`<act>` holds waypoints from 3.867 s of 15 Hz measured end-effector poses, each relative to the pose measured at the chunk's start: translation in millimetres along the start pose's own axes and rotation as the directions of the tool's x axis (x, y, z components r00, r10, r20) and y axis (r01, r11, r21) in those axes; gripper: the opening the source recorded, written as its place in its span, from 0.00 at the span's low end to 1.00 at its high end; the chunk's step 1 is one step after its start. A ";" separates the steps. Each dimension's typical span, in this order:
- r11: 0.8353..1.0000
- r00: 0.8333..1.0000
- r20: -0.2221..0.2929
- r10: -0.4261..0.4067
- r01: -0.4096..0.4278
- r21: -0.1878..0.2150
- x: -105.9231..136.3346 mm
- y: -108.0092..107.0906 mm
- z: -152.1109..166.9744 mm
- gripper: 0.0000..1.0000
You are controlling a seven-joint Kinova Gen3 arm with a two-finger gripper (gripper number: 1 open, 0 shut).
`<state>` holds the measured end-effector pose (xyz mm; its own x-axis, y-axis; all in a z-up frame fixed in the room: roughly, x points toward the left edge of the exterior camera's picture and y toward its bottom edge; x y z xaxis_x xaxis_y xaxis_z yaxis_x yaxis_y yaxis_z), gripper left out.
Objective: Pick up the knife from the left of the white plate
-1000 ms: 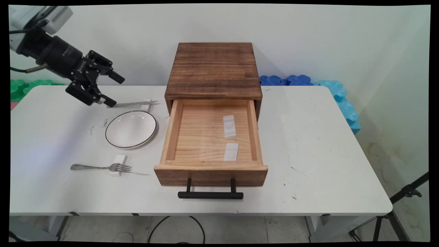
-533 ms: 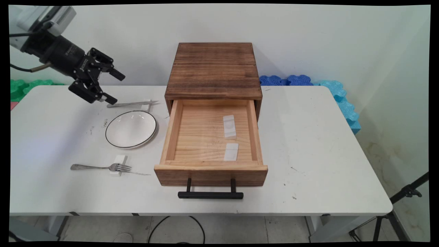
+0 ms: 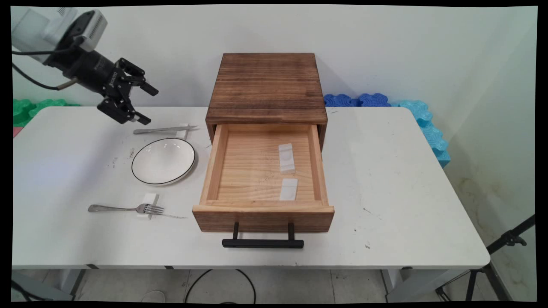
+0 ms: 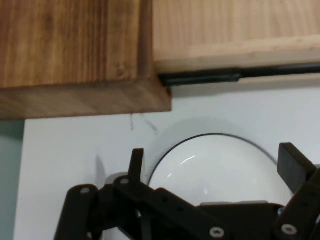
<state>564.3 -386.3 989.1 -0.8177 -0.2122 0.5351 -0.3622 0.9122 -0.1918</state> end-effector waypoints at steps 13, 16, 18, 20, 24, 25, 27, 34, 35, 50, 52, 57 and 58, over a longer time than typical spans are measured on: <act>0.995 0.992 0.122 -0.024 0.011 0.101 -44.4 -61.7 56.7 1.00; 0.994 0.989 0.145 -0.031 0.015 0.113 -56.1 -74.0 69.8 1.00; 0.993 0.986 0.160 -0.037 0.018 0.116 -64.7 -82.5 79.8 1.00; 0.993 0.984 0.174 -0.042 0.022 0.116 -73.1 -90.7 90.0 1.00; 0.994 0.978 0.201 -0.053 0.031 0.109 -88.3 -103.9 106.1 1.00; 0.994 0.977 0.208 -0.055 0.034 0.107 -92.0 -107.2 109.5 1.00; 0.995 0.974 0.219 -0.057 0.037 0.097 -98.6 -113.2 116.3 1.00; 0.998 0.968 0.246 -0.050 0.040 0.049 -116.5 -129.7 135.2 1.00; 0.998 0.968 0.248 -0.049 0.040 0.042 -118.0 -131.1 136.6 1.00; 0.999 0.969 0.247 -0.032 0.039 -0.025 -124.4 -137.2 145.5 1.00; 0.999 0.969 0.245 -0.031 0.039 -0.028 -124.8 -138.0 147.2 1.00; 0.999 0.969 0.244 -0.030 0.040 -0.034 -126.4 -139.9 150.5 1.00; 0.999 0.969 0.244 -0.030 0.040 -0.035 -126.9 -140.2 151.2 1.00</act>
<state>651.2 -540.4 823.7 -0.8907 -0.3188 0.3240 -0.3788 0.9146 -0.1415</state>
